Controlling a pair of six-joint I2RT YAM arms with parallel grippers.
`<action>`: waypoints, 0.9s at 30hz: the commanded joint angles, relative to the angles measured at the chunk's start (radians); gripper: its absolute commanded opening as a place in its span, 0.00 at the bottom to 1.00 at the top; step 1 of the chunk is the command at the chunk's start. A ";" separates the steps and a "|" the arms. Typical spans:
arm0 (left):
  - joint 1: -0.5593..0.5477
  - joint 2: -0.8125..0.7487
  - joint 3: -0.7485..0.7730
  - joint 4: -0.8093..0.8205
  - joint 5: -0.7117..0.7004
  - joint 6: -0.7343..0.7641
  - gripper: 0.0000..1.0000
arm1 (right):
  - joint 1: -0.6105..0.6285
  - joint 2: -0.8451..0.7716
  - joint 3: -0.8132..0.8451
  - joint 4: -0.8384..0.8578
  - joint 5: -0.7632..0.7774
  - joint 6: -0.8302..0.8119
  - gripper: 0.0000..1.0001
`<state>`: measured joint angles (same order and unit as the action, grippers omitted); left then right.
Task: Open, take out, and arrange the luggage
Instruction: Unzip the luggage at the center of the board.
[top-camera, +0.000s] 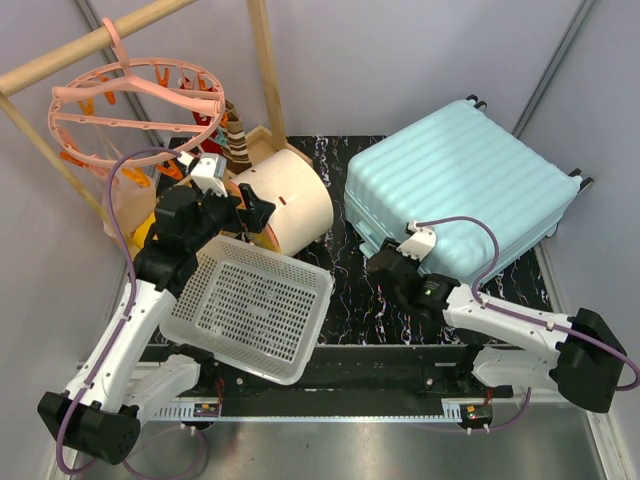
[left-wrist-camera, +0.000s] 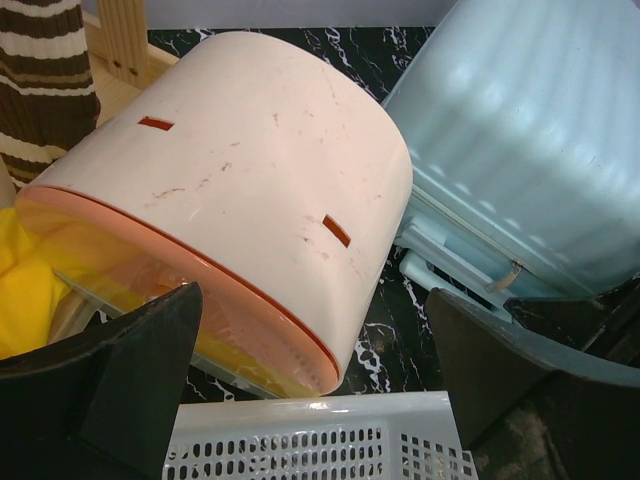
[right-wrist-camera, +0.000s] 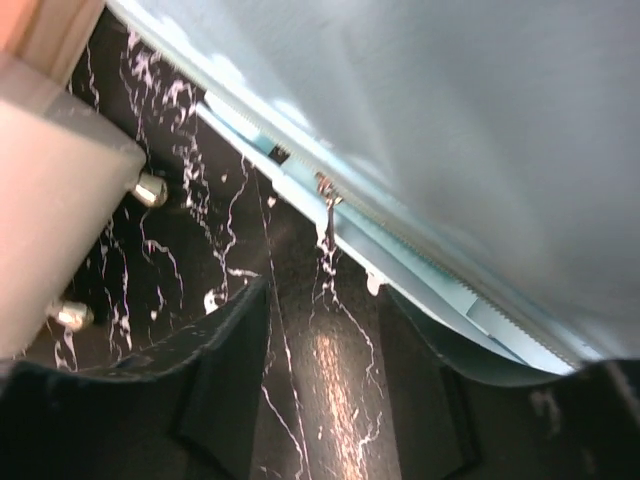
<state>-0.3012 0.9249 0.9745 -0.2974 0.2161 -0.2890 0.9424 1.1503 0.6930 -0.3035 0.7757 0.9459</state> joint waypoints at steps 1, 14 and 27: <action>0.005 -0.014 0.001 0.041 0.042 -0.007 0.99 | -0.017 0.032 -0.013 -0.019 0.169 0.129 0.54; 0.005 -0.020 -0.007 0.044 0.040 -0.006 0.99 | -0.017 0.213 0.049 -0.014 0.283 0.235 0.40; 0.005 -0.023 -0.013 0.041 0.026 0.001 0.99 | -0.017 0.288 0.091 0.000 0.344 0.261 0.03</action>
<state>-0.3004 0.9245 0.9638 -0.2974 0.2295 -0.2886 0.9463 1.3975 0.7719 -0.2806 1.0988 1.1450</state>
